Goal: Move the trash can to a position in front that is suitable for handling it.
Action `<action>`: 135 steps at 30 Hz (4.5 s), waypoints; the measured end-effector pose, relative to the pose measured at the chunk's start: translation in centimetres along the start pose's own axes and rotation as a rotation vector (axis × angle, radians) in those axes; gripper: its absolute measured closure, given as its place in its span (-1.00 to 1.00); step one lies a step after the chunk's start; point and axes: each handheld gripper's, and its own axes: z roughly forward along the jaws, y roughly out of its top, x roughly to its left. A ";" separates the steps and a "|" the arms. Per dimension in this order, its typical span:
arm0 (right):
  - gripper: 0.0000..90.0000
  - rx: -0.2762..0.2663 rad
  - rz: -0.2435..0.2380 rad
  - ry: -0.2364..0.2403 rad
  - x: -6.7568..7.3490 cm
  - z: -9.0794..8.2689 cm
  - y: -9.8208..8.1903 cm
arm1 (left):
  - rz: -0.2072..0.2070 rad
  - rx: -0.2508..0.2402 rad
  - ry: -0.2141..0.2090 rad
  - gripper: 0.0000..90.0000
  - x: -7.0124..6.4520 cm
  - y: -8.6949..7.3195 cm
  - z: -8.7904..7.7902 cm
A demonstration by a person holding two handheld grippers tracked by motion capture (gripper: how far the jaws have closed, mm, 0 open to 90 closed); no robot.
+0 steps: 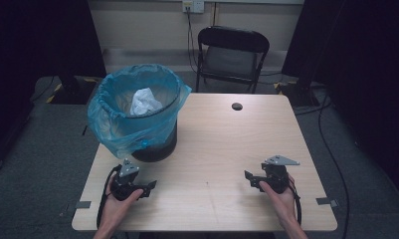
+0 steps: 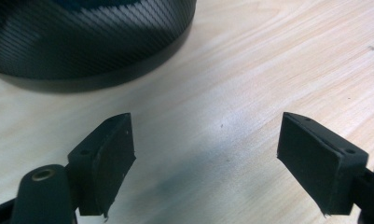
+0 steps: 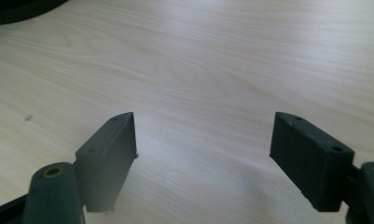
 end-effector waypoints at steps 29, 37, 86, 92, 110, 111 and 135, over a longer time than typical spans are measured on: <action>-0.20 -0.141 -0.098 0.215 7.0 4.3 10.4 | 0.009 -0.119 0.023 -0.31 3.3 -0.5 -4.9; -0.26 -0.163 -0.108 0.207 8.0 4.8 11.8 | 0.065 -0.130 0.016 -0.35 1.9 -1.4 -5.0; 0.04 -0.202 -0.034 0.168 10.8 14.2 20.1 | -0.253 -0.297 0.174 0.06 12.2 5.1 -2.1; 0.06 -0.201 -0.039 0.185 10.3 12.7 19.1 | -0.210 -0.308 0.104 0.00 10.5 5.6 -2.6; -0.40 -0.187 0.015 0.034 8.5 16.5 21.7 | -0.314 -0.264 0.239 -0.27 14.9 6.7 -0.7; -0.40 -0.186 0.033 0.021 8.6 17.1 22.1 | -0.319 -0.248 0.244 -0.27 15.2 7.0 -0.2; 0.11 -0.206 0.008 0.112 8.3 14.2 19.7 | -0.227 -0.244 0.095 0.21 11.4 7.3 -0.2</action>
